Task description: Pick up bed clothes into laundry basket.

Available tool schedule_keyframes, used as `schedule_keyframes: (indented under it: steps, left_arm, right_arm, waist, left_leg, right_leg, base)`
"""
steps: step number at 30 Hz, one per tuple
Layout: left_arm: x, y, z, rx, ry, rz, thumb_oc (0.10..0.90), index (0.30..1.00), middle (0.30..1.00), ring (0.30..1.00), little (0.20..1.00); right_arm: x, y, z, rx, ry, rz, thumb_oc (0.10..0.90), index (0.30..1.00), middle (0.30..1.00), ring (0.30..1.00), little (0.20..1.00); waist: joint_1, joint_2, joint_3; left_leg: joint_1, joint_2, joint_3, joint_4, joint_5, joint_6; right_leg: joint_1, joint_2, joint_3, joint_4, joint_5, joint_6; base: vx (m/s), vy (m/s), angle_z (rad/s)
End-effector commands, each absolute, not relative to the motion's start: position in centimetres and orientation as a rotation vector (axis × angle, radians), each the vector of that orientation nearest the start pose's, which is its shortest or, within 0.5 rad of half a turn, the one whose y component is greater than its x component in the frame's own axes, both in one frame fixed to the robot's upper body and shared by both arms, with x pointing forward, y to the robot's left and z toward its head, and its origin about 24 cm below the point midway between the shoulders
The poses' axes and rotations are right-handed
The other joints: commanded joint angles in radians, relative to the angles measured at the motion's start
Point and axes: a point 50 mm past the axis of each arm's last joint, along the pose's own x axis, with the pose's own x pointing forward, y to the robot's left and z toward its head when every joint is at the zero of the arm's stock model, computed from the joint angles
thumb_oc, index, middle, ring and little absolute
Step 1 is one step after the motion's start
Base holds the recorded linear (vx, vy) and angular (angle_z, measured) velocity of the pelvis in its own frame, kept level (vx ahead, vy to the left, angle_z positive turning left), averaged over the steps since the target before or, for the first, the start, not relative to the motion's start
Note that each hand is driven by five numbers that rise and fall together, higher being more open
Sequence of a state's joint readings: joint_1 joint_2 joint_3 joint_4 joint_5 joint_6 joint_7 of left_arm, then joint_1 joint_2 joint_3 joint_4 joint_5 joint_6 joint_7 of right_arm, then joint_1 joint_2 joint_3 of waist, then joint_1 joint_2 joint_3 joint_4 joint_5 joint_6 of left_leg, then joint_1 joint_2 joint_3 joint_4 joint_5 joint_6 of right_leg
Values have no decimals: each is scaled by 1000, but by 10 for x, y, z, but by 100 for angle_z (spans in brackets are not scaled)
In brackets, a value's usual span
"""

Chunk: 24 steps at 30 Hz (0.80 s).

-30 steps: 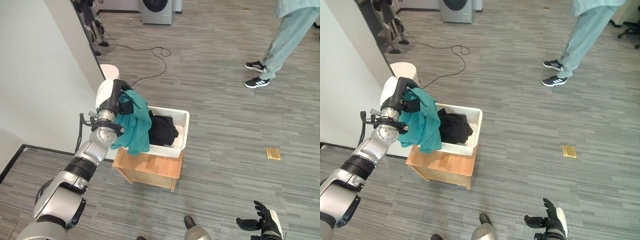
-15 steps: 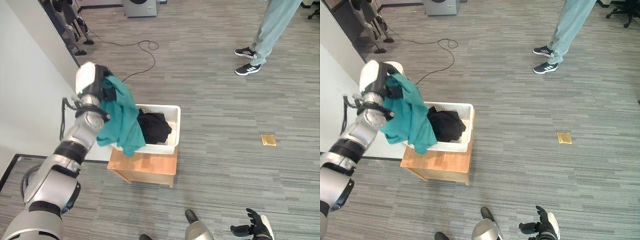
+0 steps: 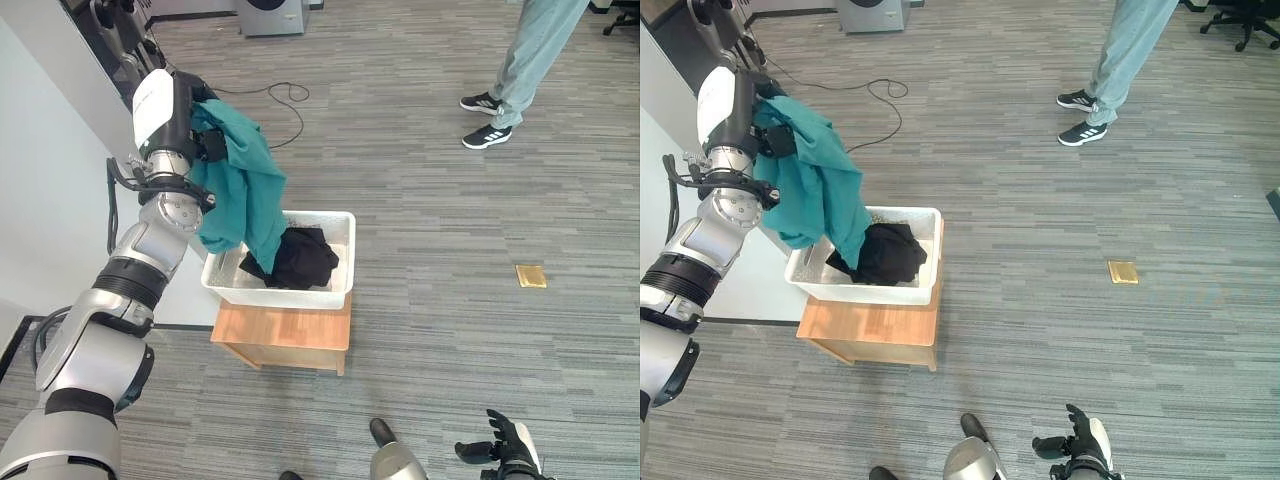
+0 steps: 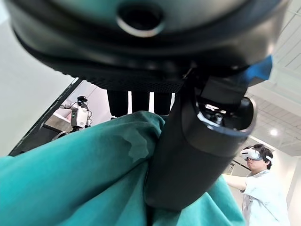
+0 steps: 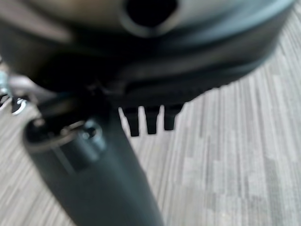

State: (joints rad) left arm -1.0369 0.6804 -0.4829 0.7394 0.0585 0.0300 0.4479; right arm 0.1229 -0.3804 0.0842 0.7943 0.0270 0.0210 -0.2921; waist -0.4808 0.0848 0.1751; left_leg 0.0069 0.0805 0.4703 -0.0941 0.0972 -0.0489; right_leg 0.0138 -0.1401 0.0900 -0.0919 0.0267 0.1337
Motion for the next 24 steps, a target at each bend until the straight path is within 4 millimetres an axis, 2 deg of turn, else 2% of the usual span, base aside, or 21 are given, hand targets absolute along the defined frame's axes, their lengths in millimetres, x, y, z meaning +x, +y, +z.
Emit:
schedule_keyframes:
  steps: [1,2,7,10,15,16,17,19,24]
  left_arm:
    - [392,229,301,812,-567,558,400,300,300,300,300]
    - [392,230,301,812,-568,559,400,300,300,300,300]
    - [403,234,270,828,-423,528,400,300,300,300,300]
    - [407,236,252,828,-350,507,400,300,300,300,300]
    - [408,242,238,844,-293,508,400,300,300,300,300]
    - [408,243,235,855,-282,505,546,519,519,519,519]
    - [408,244,234,866,-278,503,800,900,900,900,900]
    - [408,242,229,873,-269,493,800,900,900,900,900]
    - [408,232,225,829,-300,474,800,900,900,900,900]
  right_arm:
    - [135,-311,-98,-568,835,-449,800,900,900,900,900]
    - [136,-311,-98,-568,834,-449,800,900,900,900,900]
    - [150,-310,-95,-558,811,-470,800,900,900,900,900]
    - [160,-304,-96,-562,801,-464,800,900,900,900,900]
    - [170,-298,-96,-557,784,-461,800,900,900,900,900]
    - [171,-298,-95,-559,782,-463,800,900,900,900,900]
    - [172,-299,-95,-559,780,-462,800,900,900,900,900]
    - [174,-300,-94,-562,772,-457,800,900,900,900,900]
    - [164,-300,-98,-577,790,-426,800,900,900,900,900]
  waist:
    - [14,24,-65]
    - [13,25,-65]
    - [0,36,-9]
    - [-12,54,38]
    - [-22,66,74]
    - [-24,68,77]
    - [-26,69,79]
    - [-29,72,82]
    - [-28,72,66]
  left_leg:
    - [66,117,-2,7,-151,-71]
    - [64,117,-2,7,-151,-70]
    - [13,116,2,7,-141,-72]
    - [-24,110,5,7,-132,-72]
    - [-49,104,9,7,-135,-69]
    - [-55,105,10,7,-133,-70]
    - [-63,106,10,7,-126,-71]
    - [-62,104,11,7,-131,-70]
    - [-51,107,8,7,-132,-75]
  right_leg:
    - [-97,11,-67,5,3,36]
    - [-98,11,-67,5,4,36]
    - [-157,3,-68,5,25,38]
    - [-198,-6,-69,5,36,39]
    - [-229,-11,-61,5,40,42]
    - [-235,-12,-62,5,41,43]
    - [-243,-13,-62,5,47,41]
    - [-242,-15,-64,5,44,42]
    - [-232,-14,-73,5,39,38]
  base:
    - [-54,15,-1]
    - [-67,14,-1]
    - [-85,15,-7]
    - [-80,26,3]
    - [-42,10,1]
    - [0,0,0]
    - [-31,-21,-2]
    - [0,0,0]
    - [12,-23,1]
